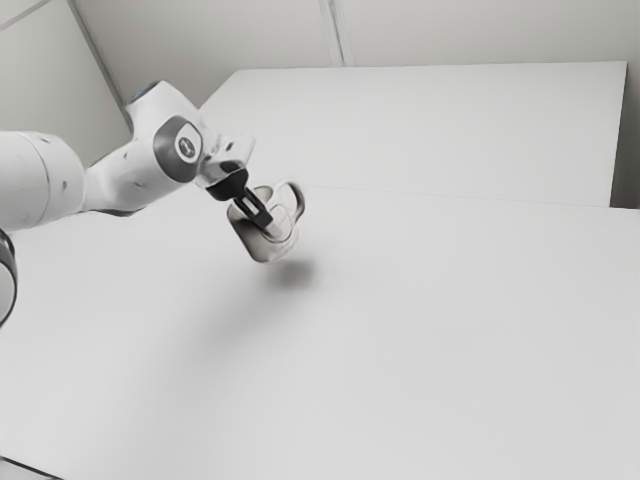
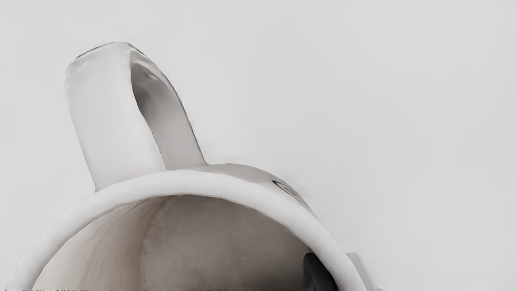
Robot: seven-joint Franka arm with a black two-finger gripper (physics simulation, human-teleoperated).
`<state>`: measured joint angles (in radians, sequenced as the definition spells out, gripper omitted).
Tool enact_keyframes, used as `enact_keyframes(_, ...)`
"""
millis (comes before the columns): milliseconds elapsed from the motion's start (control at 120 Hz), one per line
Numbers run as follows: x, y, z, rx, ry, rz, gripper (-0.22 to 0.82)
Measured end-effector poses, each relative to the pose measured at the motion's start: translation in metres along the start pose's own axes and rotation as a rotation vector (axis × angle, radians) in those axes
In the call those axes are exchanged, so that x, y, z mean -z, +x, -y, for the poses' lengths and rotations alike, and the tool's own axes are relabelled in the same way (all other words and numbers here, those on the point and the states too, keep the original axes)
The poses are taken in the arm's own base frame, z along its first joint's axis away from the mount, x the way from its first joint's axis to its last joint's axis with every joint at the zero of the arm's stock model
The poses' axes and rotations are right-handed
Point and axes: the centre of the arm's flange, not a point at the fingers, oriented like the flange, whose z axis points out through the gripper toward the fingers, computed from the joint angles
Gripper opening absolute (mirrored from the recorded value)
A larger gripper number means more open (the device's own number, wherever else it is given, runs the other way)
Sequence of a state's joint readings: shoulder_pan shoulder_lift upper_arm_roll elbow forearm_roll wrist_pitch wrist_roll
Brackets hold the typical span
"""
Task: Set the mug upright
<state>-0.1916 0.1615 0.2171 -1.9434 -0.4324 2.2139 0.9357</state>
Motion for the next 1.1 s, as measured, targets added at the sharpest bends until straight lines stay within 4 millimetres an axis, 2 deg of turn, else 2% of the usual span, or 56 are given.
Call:
enact_keyframes(100,-0.002,-0.008,0.001,0.017,0.089,0.155,-0.14)
enact_keyframes(225,-0.022,-0.022,0.000,0.119,0.136,0.251,-0.13)
enact_keyframes(300,-0.021,-0.040,-0.022,0.180,0.143,0.258,-0.14)
enact_keyframes(425,-0.013,-0.068,-0.071,0.261,0.157,0.227,-0.14)
enact_keyframes(542,-0.022,-0.081,-0.107,0.322,0.171,0.210,-0.14)
enact_keyframes(633,-0.035,-0.089,-0.119,0.384,0.181,0.206,-0.13)
enact_keyframes(758,-0.044,-0.092,-0.116,0.481,0.200,0.188,-0.13)
enact_keyframes(783,-0.045,-0.092,-0.115,0.498,0.203,0.183,-0.11)
enact_keyframes(950,-0.045,-0.090,-0.114,0.592,0.216,0.154,0.25)
enact_keyframes(1100,-0.043,-0.089,-0.113,0.657,0.225,0.136,0.42)
